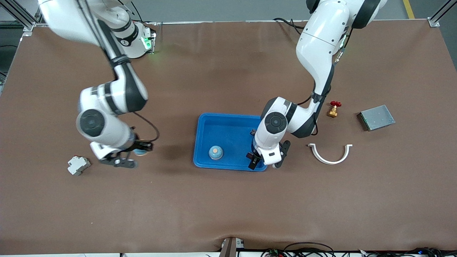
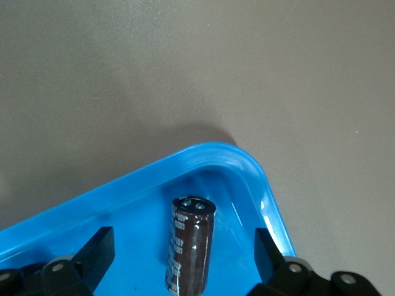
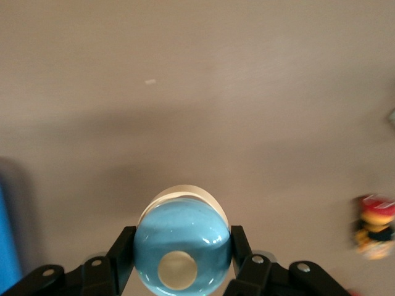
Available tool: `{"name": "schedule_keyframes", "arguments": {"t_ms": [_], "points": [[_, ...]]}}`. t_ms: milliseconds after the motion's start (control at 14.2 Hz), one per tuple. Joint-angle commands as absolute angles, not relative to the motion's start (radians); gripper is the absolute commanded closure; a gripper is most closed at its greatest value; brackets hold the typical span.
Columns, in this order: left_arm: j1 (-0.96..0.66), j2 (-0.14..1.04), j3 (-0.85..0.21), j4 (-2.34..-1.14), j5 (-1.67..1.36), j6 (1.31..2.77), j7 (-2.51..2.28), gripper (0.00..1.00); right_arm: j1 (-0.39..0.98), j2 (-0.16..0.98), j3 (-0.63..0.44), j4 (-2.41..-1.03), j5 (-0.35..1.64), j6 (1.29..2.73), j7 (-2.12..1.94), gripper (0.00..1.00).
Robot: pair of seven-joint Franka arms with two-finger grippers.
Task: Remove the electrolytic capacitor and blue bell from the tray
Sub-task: 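Place the bell by the white block while the left gripper carries the capacitor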
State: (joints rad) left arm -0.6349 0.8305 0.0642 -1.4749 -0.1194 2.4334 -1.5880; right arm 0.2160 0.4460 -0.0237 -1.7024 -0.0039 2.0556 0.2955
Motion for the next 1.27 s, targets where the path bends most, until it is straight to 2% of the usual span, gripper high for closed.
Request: {"name": "schedule_keyframes", "arguments": {"t_ms": [0,141,422,633,774,915,985,1196], "points": [[-0.650,0.841,0.072,-1.459,-0.095,2.442,-1.600,0.00,0.120,0.425,0.000,-1.740,0.000,2.088,0.139,1.00],[-0.652,0.845,0.072,-1.460,-0.095,2.442,-1.600,0.00,0.060,0.431,0.000,-1.759,0.000,2.146,0.024,1.00],[-0.660,0.859,0.072,-1.459,-0.089,2.444,-1.600,0.00,-0.024,0.471,0.002,-1.844,0.002,2.351,-0.150,1.00],[-0.660,0.861,0.072,-1.459,-0.089,2.444,-1.603,0.00,-0.054,0.521,0.003,-1.839,0.008,2.407,-0.187,1.00],[-0.658,0.859,0.072,-1.459,-0.090,2.444,-1.606,0.38,-0.066,0.555,0.005,-1.836,0.024,2.425,-0.187,1.00],[-0.657,0.858,0.072,-1.459,-0.091,2.444,-1.606,0.69,-0.075,0.578,0.006,-1.833,0.084,2.425,-0.213,1.00],[-0.655,0.857,0.072,-1.459,-0.091,2.442,-1.606,0.80,-0.078,0.586,0.005,-1.832,0.134,2.424,-0.248,1.00],[-0.653,0.833,0.074,-1.459,-0.089,2.430,-1.605,0.85,-0.100,0.632,0.003,-1.807,0.196,2.422,-0.322,1.00]]}}
